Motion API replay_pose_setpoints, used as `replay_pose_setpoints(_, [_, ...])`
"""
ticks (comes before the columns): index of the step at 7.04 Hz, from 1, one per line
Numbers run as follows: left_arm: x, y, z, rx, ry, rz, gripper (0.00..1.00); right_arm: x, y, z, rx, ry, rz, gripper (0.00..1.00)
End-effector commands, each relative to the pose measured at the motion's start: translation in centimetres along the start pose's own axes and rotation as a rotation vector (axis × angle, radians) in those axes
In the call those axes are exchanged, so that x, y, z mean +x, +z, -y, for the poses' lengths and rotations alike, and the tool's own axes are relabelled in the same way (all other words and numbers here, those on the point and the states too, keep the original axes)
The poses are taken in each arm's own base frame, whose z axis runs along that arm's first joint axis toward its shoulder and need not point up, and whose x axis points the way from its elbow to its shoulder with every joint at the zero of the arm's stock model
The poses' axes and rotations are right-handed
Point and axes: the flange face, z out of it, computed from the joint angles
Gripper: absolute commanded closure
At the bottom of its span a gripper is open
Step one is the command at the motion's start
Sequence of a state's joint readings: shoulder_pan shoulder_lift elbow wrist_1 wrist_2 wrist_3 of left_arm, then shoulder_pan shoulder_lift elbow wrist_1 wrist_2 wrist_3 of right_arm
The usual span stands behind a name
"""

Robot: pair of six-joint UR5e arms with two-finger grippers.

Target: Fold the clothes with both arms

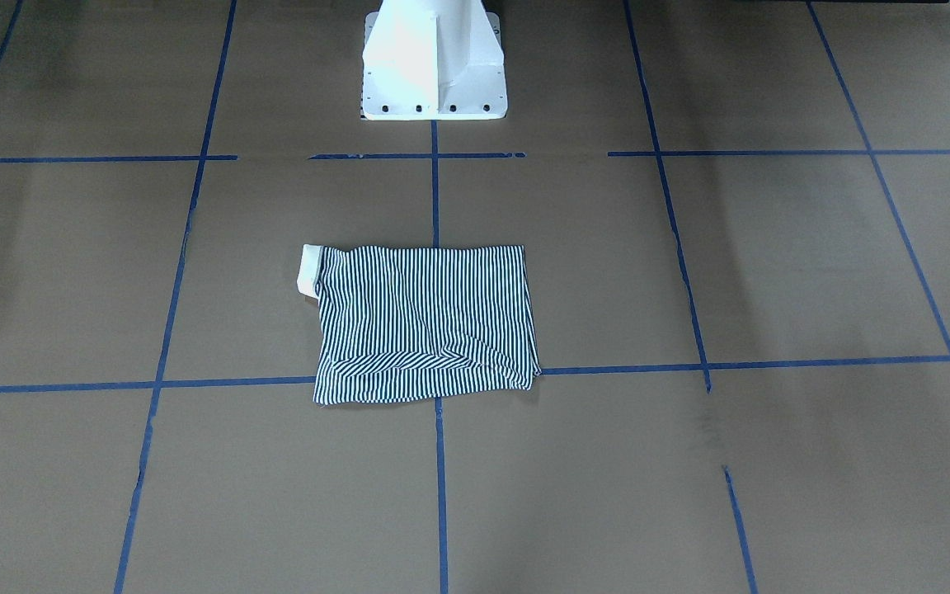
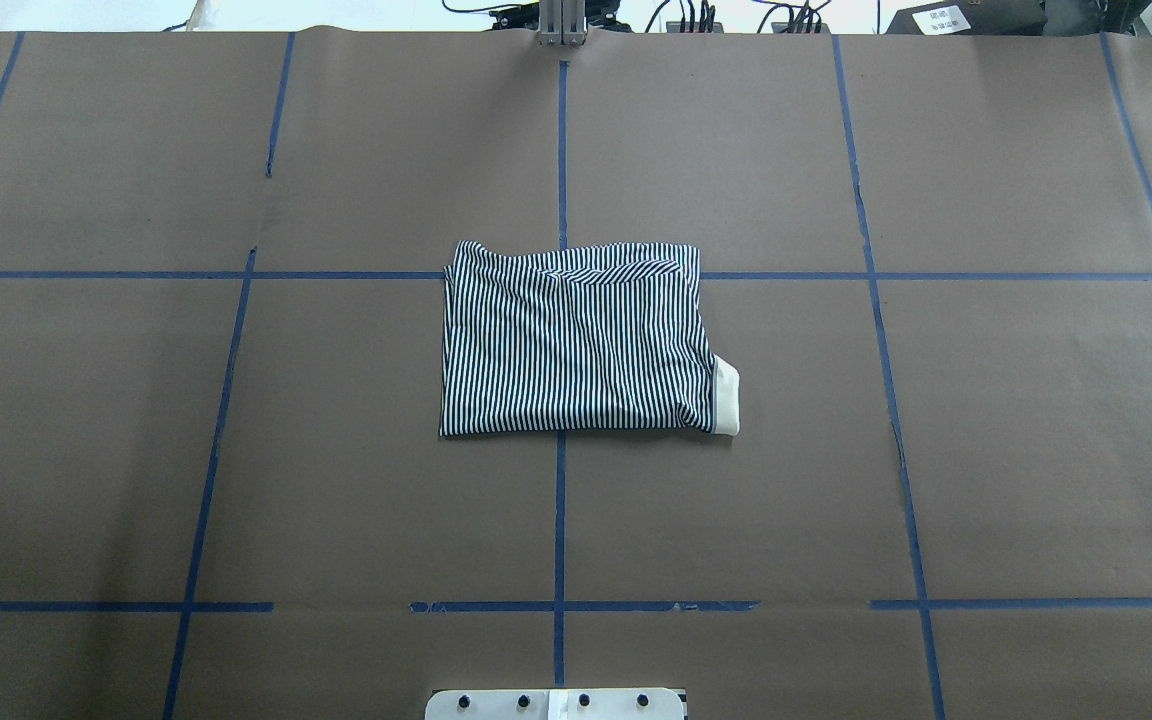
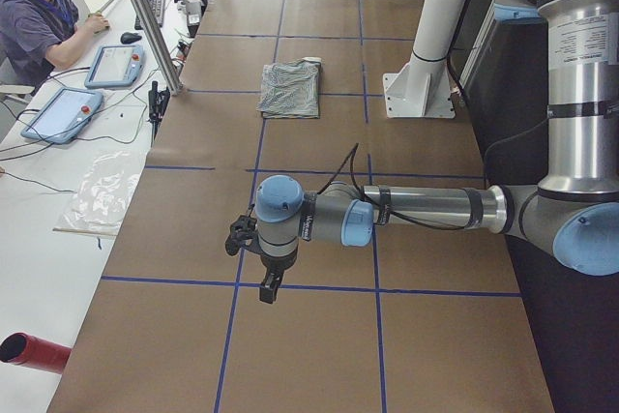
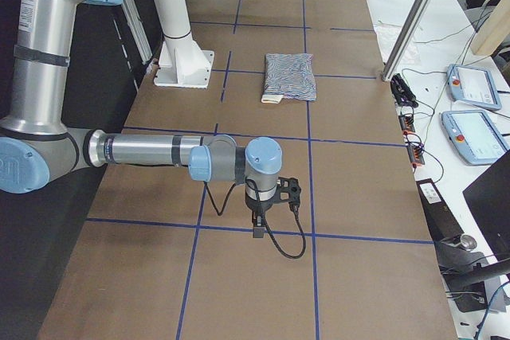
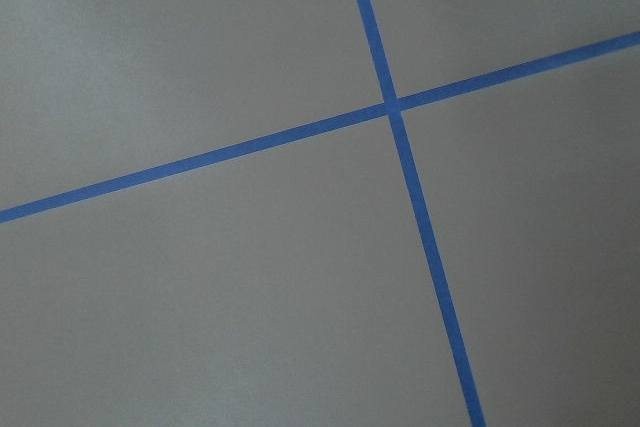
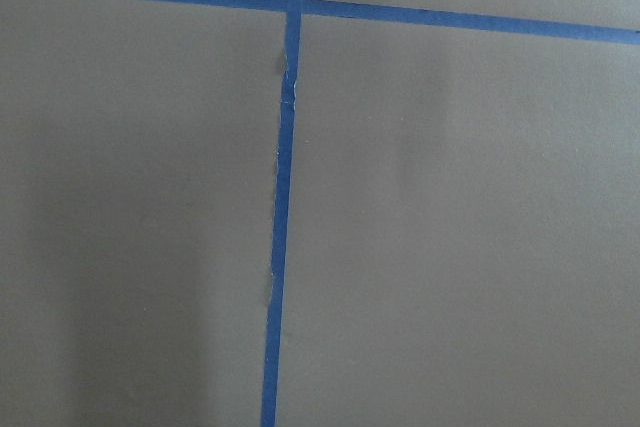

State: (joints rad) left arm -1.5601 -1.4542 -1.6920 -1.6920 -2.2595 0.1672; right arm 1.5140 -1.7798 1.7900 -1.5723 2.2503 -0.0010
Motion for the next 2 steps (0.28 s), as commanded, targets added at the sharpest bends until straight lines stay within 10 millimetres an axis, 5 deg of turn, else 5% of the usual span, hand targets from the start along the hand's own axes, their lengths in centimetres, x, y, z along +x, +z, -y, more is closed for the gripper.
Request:
replay_pose_setpoints(1, [0.0,0.0,0.0,0.0,0.0,0.0,0.0,0.21,0.26,-0.1,-0.006,0.004,0.0,0.0])
replay_pose_setpoints(2, [0.0,0.0,0.0,0.0,0.0,0.0,0.0,0.21,0.27,-0.11,-0.006,0.004,0.0,0.0])
